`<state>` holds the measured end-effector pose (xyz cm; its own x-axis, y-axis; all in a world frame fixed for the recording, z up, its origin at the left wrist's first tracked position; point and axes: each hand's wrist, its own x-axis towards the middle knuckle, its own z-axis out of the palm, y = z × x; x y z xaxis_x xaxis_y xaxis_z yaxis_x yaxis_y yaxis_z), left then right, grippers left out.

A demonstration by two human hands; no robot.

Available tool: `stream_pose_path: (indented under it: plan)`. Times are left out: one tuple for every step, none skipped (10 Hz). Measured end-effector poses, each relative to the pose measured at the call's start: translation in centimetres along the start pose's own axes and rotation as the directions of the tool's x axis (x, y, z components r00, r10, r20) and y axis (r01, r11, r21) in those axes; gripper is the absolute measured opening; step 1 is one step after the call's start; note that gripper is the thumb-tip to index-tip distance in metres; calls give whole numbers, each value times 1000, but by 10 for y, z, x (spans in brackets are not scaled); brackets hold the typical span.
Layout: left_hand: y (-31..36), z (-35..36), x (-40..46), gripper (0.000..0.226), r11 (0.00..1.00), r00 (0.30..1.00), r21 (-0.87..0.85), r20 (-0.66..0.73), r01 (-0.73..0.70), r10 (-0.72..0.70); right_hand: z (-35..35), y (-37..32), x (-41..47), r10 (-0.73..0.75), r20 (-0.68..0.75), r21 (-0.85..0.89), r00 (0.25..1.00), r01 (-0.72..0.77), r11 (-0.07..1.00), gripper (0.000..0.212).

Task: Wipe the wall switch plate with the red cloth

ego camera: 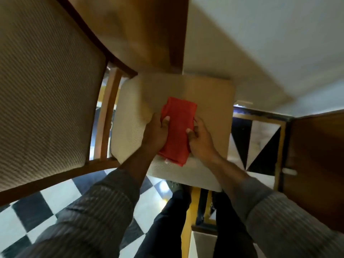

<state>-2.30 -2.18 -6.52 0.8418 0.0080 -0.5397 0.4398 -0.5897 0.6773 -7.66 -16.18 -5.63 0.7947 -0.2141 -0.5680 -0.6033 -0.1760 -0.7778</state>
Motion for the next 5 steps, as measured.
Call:
stream_pose_path:
  plan:
    - [-32,5,12,31,995,997,62,19,78,-80,13,24,14,-17,36,-114,999,21,993,51]
    - [-53,7,14,32,985,988,117,73,128,-137,13,40,25,-15,50,-212,999,25,977,52]
    - [-57,6,14,33,977,986,169,85,126,-142,10,43,30,28,43,-218,999,-18,976,51]
    - [-44,0,7,40,957,985,279,128,76,-115,1,31,23,-39,51,-263,998,51,963,47]
    - [-25,-9,-1,51,908,987,418,153,-23,-45,-16,17,23,-73,45,-363,996,84,928,50]
